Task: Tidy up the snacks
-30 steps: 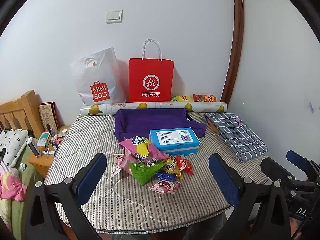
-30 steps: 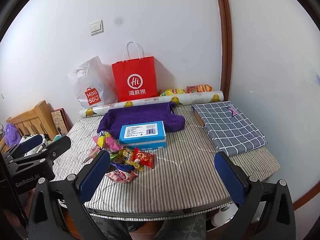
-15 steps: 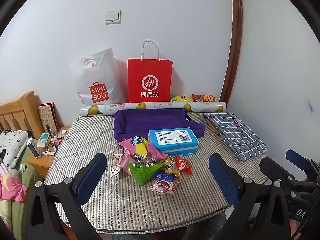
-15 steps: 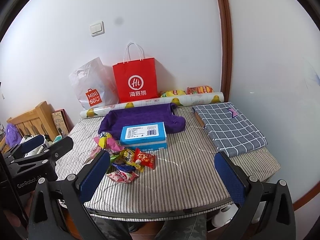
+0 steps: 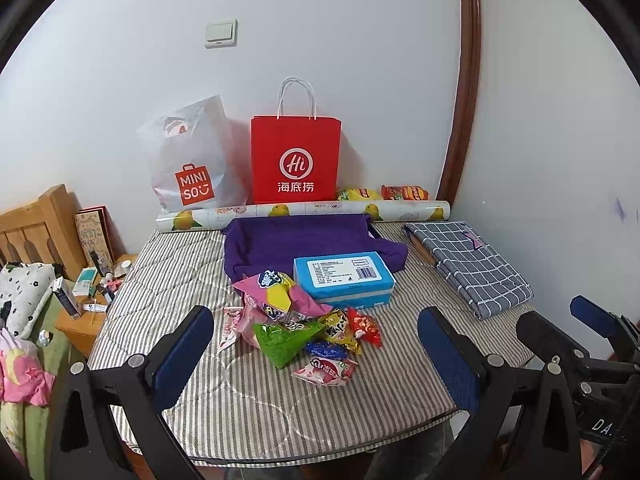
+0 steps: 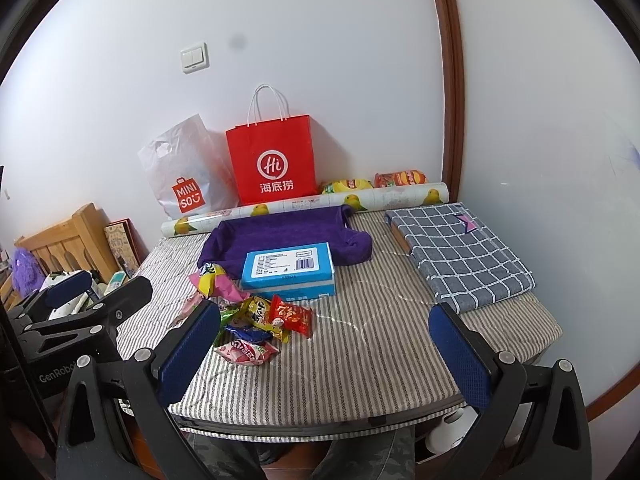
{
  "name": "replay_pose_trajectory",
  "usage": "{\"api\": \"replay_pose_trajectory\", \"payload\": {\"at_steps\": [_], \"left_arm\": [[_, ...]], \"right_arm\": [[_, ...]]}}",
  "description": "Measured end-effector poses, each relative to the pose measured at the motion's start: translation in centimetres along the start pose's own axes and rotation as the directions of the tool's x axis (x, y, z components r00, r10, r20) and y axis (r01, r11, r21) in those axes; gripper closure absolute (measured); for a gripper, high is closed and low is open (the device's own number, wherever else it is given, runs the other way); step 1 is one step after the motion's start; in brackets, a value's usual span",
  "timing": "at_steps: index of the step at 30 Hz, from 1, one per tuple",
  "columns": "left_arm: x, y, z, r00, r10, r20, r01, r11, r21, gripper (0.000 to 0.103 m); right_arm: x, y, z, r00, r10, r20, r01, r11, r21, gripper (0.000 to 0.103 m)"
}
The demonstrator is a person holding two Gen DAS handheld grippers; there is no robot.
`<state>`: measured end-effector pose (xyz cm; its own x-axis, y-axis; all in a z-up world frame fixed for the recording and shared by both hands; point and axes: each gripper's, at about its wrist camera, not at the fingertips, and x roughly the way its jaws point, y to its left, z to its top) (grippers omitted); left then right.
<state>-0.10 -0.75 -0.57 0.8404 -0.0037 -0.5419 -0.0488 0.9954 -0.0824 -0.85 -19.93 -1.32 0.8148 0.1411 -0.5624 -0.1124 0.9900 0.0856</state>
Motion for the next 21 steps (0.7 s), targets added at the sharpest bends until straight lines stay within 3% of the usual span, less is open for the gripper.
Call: {"api": "replay_pose_trajectory", "payload": {"at_steps": [11, 21], "left_arm": [[0.1, -0.1, -0.1, 1.0, -0.008, 0.004, 0.008, 1.0, -0.01, 0.0], [2.5, 1.7, -0.2, 0.996, 0.026, -0.083, -0.026, 1.0, -0.006, 0.0]], "right_arm": [[0.1, 0.0, -0.2, 1.0, 0.003, -0.002, -0.003, 1.0, 0.005, 0.001], [2.4, -0.3, -0.9, 0.999, 0.021, -0.028, -0.02, 1.0, 0.018, 0.001]]}}
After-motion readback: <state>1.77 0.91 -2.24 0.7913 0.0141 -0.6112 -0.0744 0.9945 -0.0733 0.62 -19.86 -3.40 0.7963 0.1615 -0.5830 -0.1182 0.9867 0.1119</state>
